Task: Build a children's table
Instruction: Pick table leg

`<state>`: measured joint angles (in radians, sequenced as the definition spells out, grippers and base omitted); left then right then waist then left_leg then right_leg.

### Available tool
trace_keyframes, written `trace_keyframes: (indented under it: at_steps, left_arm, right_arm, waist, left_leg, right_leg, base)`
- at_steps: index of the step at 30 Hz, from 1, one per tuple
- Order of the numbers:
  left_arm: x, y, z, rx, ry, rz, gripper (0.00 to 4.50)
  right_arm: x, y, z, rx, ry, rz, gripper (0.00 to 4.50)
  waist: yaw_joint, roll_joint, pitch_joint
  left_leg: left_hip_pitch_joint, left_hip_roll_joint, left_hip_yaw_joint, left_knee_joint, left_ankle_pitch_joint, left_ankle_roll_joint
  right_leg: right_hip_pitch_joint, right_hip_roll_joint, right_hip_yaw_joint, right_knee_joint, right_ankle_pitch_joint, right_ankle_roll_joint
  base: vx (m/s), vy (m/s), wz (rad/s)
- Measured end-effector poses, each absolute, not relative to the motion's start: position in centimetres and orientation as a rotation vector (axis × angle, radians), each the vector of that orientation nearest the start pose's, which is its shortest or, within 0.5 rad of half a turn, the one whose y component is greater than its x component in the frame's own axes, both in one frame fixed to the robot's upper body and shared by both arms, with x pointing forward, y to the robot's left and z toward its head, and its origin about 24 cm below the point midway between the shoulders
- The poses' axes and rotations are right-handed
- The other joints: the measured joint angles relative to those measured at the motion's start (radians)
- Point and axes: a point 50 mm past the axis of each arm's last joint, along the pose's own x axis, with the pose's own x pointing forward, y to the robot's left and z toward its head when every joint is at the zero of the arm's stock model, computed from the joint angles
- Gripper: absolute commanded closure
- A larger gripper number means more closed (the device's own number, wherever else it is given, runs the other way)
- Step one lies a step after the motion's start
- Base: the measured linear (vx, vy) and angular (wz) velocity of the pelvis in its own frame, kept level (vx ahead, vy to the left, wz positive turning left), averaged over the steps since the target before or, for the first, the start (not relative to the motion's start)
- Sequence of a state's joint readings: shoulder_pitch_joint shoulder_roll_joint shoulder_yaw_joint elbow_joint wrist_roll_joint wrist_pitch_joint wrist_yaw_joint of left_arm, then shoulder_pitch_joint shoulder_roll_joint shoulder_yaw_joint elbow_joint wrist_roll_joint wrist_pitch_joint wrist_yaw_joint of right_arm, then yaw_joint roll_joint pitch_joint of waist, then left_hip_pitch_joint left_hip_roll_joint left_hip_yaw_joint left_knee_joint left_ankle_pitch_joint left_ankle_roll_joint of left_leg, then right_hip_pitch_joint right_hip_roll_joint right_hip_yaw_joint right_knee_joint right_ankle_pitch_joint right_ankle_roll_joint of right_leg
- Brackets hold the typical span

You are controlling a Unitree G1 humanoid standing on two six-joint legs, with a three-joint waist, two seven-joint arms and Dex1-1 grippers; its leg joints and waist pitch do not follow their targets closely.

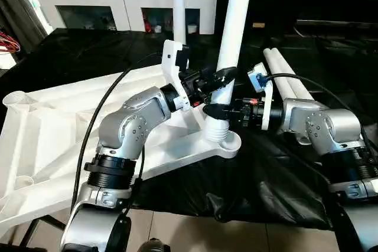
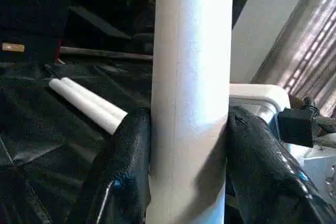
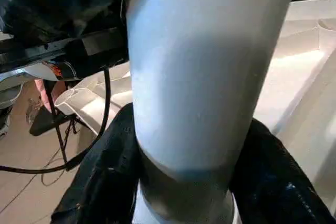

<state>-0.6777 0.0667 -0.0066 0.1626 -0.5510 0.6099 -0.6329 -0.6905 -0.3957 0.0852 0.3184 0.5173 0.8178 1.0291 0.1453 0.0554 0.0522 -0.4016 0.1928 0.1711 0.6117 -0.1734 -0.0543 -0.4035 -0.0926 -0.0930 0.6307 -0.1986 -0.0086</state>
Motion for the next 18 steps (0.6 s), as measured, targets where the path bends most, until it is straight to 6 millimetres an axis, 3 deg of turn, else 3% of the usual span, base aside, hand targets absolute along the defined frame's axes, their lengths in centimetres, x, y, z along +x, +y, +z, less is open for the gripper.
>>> trace_keyframes:
  at_steps: [4,5,10,13,18]
  left_arm:
    - [33.0,6.0,16.2,-0.394,0.046,-1.042,2.62]
    - [33.0,6.0,16.2,-0.399,0.050,-1.040,2.06]
    - [33.0,6.1,16.3,-0.424,0.041,-1.035,1.63]
    - [33.4,6.2,17.4,-0.434,-0.093,-0.967,1.44]
    - [33.2,8.6,19.9,-0.435,-0.267,-0.836,1.44]
  right_arm:
    - [32.8,-13.2,12.7,0.274,0.438,1.192,2.60]
    - [32.8,-13.1,12.7,0.275,0.438,1.191,2.61]
    - [33.0,-12.7,12.6,0.292,0.419,1.173,2.61]
    - [33.3,-12.7,12.8,0.323,0.360,1.118,2.61]
    - [33.2,-14.0,11.2,0.380,0.332,0.979,2.61]
  waist:
    - [0.000,0.000,0.000]
    - [0.000,0.000,0.000]
    - [0.000,0.000,0.000]
    - [0.000,-0.002,0.000]
    - [0.002,-0.002,-0.001]
  left_leg:
    - [0.000,0.000,0.000,0.000,0.000,0.000]
    - [0.000,0.000,0.000,0.000,0.000,0.000]
    - [0.000,0.000,0.000,0.000,0.000,0.000]
    - [0.000,0.000,0.000,0.001,0.000,0.000]
    - [0.000,0.000,0.000,0.001,0.000,0.000]
  right_leg:
    - [0.000,0.000,0.000,0.000,0.000,0.000]
    - [0.000,0.000,0.000,0.000,0.000,0.000]
    - [0.000,0.000,0.000,0.000,0.000,0.000]
    - [0.000,0.000,0.000,0.000,0.000,0.000]
    - [0.000,0.000,0.000,0.000,0.000,0.000]
  base:
    - [0.000,0.000,0.00]
    - [0.000,0.000,0.00]
    - [0.000,0.000,0.00]
    - [0.000,0.000,0.00]
    - [0.000,0.000,0.00]
